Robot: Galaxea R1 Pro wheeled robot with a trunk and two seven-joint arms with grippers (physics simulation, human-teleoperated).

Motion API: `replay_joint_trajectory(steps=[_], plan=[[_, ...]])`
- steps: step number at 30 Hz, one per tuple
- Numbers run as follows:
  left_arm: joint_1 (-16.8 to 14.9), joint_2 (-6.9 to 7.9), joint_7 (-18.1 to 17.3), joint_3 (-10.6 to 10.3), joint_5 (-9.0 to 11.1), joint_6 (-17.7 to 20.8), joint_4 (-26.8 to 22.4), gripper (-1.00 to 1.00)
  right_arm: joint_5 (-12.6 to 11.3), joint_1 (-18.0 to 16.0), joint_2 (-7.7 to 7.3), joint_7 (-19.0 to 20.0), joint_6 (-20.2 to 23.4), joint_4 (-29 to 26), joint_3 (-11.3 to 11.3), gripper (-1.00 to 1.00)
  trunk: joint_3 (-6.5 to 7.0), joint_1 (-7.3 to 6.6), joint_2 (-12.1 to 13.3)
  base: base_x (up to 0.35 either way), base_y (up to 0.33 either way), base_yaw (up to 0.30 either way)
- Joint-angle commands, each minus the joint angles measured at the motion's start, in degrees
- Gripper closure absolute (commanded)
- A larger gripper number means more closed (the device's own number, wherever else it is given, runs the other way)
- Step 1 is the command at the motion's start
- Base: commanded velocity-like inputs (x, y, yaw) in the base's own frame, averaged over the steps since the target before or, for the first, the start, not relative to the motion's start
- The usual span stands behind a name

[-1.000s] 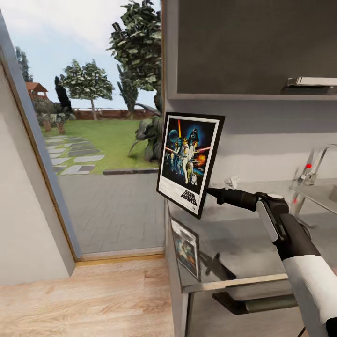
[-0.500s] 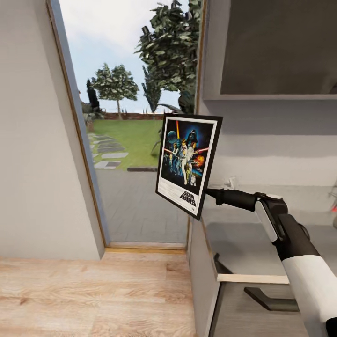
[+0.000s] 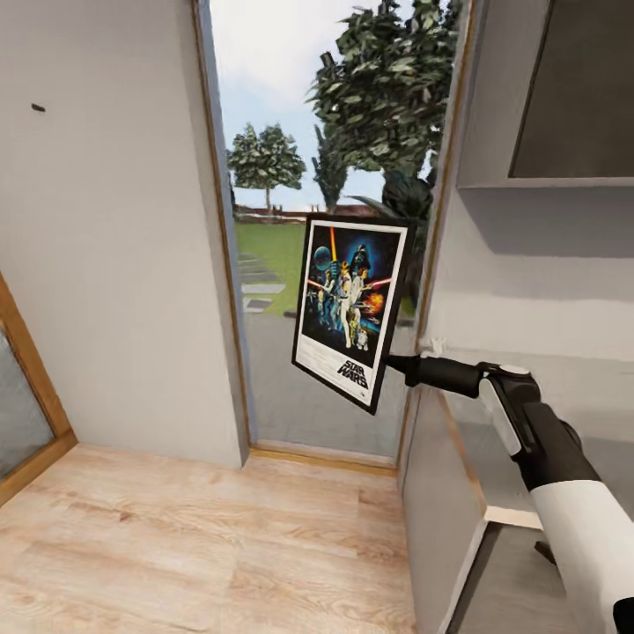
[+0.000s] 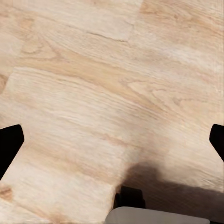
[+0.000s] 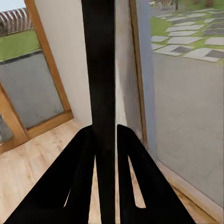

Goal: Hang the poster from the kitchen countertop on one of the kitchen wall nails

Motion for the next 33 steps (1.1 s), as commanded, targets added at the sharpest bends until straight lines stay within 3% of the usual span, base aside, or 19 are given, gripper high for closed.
replay_joint_trajectory(steps=[1, 16, 22, 25, 26, 29, 33], plan=[[0.0, 0.36, 0.0, 0.0, 0.0, 0.0, -0.1, -1.00, -0.5, 0.0, -0.02, 0.0, 0.5, 0.0, 0.1, 1.00, -0.05, -0.02, 0.0, -0.199, 0.243, 0.289], [0.0, 1.10, 0.0, 0.0, 0.1, 0.0, 0.0, -1.00, -0.5, 0.0, 0.06, -0.1, 0.5, 0.0, 0.2, 1.00, -0.05, -0.02, 0.0, -0.232, 0.229, 0.284], [0.0, 1.10, 0.0, 0.0, 0.1, 0.0, 0.0, -1.00, -0.5, 0.3, 0.09, -0.1, 0.3, 0.0, 0.2, 1.00, -0.05, -0.02, 0.0, -0.239, 0.226, 0.068], [0.0, 1.09, 0.0, 0.0, 0.1, 0.0, 0.0, -1.00, -0.5, 2.6, 0.09, -0.2, 0.1, -0.2, 0.2, 1.00, -0.05, -0.02, 0.0, -0.240, 0.225, 0.008], [0.0, 1.03, 0.0, -0.2, 0.1, 0.0, -0.1, -1.00, -0.5, 7.3, 0.19, -0.2, -3.2, -1.9, 0.2, 1.00, -0.05, -0.02, 0.0, -0.088, 0.081, 0.001], [0.0, 0.91, 0.0, -0.5, 0.1, 0.1, -0.2, -1.00, -0.5, 12.9, 0.24, -0.3, -6.6, -2.5, 0.2, 1.00, -0.06, -0.02, 0.0, -0.032, 0.029, 0.000], [0.0, 0.69, 0.1, -0.8, 0.1, 0.1, -0.2, -1.00, -0.5, 15.7, 0.20, -0.3, -8.7, -2.5, 0.1, 1.00, -0.25, -0.02, 0.0, -0.007, 0.007, 0.000]])
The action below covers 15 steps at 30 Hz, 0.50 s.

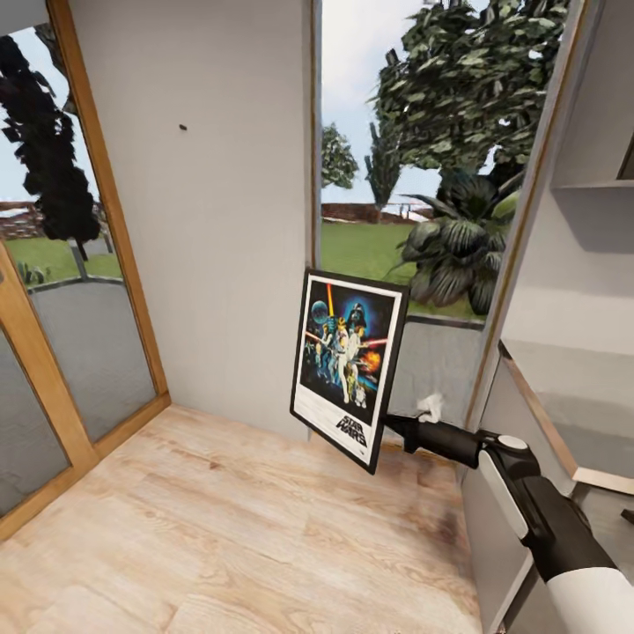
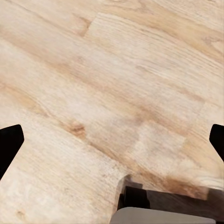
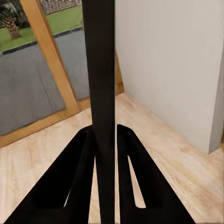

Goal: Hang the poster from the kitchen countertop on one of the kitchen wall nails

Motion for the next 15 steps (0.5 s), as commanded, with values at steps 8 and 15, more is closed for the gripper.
replay_joint_trajectory(steps=[8, 15], plan=[[0.0, -0.11, 0.0, -0.1, 0.0, 0.0, -0.1, -1.00, -0.7, 1.3, -0.13, 0.1, -1.7, 0.3, 0.1, 1.00, 0.72, -1.76, 3.2, -0.001, 0.001, 0.000], [0.0, -0.13, -0.1, -0.1, 0.0, 0.0, -0.1, -1.00, -0.7, 1.8, -0.14, 0.1, -2.0, 0.4, 0.1, 1.00, 1.34, -3.29, 6.0, 0.000, 0.000, 0.000]])
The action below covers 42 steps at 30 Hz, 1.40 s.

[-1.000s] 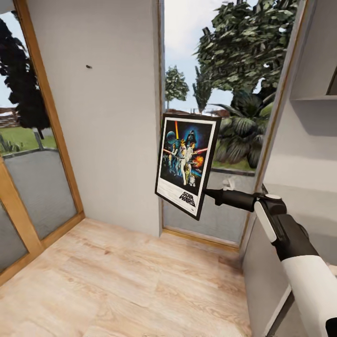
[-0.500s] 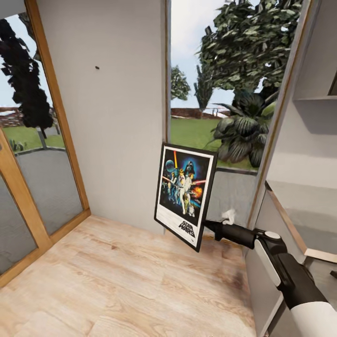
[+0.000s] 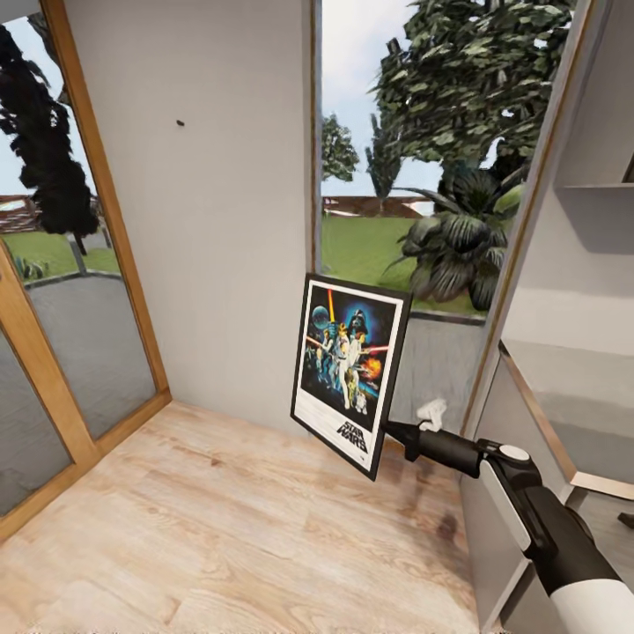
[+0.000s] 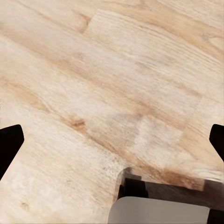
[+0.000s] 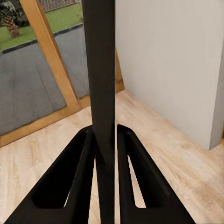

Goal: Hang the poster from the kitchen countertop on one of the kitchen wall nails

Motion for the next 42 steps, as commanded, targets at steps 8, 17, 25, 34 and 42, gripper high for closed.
replay_joint_trajectory(steps=[8, 17, 25, 34, 42], plan=[[0.0, -0.01, 0.0, 0.0, -0.1, 0.0, -0.1, -1.00, -0.7, 0.6, -0.05, 0.0, 0.5, 0.0, 0.1, 1.00, 1.11, -1.76, 3.2, 0.000, 0.000, 0.000], [0.0, -0.01, 0.2, 0.0, -0.1, 0.0, -0.1, -1.00, -0.7, 0.6, 0.09, -0.3, 0.4, 0.1, 0.1, 1.00, 2.72, -3.74, 6.8, 0.000, 0.000, 0.000], [0.0, -0.01, 0.2, 0.0, -0.2, 0.0, -0.1, -1.00, -0.7, 0.6, 0.12, -0.2, 0.4, 0.1, 0.1, 1.00, 4.15, -5.50, 10.0, 0.000, 0.000, 0.000], [0.0, -0.01, 0.2, 0.0, -0.2, 0.0, -0.1, -1.00, -0.7, 0.6, 0.19, -0.2, 0.4, 0.0, 0.1, 1.00, 5.77, -7.47, 13.6, 0.000, 0.000, 0.000], [0.0, -0.01, 0.2, 0.0, -0.2, 0.0, -0.1, -1.00, -0.7, 0.6, 0.21, -0.2, 0.3, 0.0, 0.1, 1.00, 7.21, -9.23, 16.8, 0.000, 0.000, 0.000]])
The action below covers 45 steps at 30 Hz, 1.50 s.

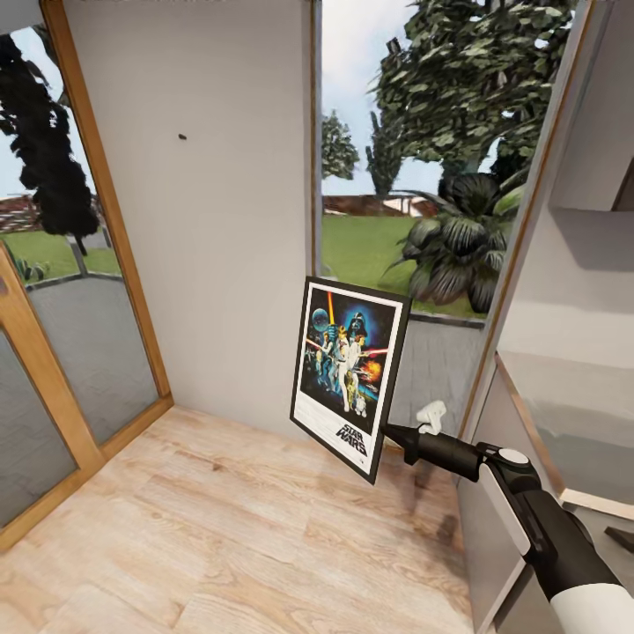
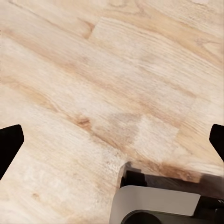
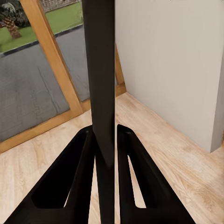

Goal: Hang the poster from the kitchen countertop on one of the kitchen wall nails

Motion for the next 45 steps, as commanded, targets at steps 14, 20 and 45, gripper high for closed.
replay_joint_trajectory(steps=[14, 20, 45], plan=[[0.0, 0.07, 0.0, 0.0, 0.0, 0.0, -0.1, -1.00, -0.7, 0.0, -0.04, 0.0, 0.6, 0.0, 0.1, 1.00, 2.46, -3.08, 5.6, 0.000, 0.000, 0.000], [0.0, 0.08, 0.0, 0.0, 0.0, 0.0, -0.1, -1.00, -0.7, 0.0, -0.04, 0.0, 0.6, 0.0, 0.1, 1.00, 3.54, -4.39, 8.0, 0.000, 0.000, 0.000], [0.0, 0.08, 0.0, 0.0, 0.0, 0.1, -0.1, -1.00, -0.7, 0.0, 0.04, 0.0, 0.6, -0.1, 0.1, 1.00, 8.03, -9.88, 18.0, 0.000, 0.000, 0.000]])
